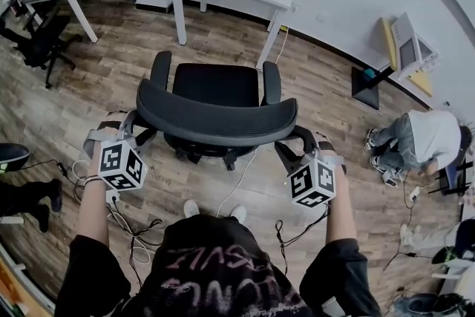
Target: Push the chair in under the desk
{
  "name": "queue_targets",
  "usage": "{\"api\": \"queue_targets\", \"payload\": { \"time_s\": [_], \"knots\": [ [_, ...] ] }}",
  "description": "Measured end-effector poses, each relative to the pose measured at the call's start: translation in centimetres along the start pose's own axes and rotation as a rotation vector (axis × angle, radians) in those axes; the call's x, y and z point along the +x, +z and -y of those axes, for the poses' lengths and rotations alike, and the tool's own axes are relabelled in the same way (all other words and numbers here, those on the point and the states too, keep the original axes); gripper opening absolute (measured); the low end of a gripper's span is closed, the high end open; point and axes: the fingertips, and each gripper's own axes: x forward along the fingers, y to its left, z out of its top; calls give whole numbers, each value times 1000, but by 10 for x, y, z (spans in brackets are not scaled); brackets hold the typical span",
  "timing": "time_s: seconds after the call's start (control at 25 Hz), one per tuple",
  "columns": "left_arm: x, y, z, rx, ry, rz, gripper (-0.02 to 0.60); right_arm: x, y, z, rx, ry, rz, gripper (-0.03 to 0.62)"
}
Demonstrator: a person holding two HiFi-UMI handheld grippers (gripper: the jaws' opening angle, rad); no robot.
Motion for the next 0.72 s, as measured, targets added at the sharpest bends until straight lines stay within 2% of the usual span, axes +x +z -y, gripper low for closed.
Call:
{"api": "queue_targets", "payload": {
  "time_s": [0.44, 0.72],
  "knots": [
    [30, -17, -48, -3, 20, 46, 207, 39, 15, 35, 68, -1, -28, 187],
    [50, -29, -75, 10, 17, 80, 207, 63, 24, 53, 98, -38, -42, 194]
  ]
}}
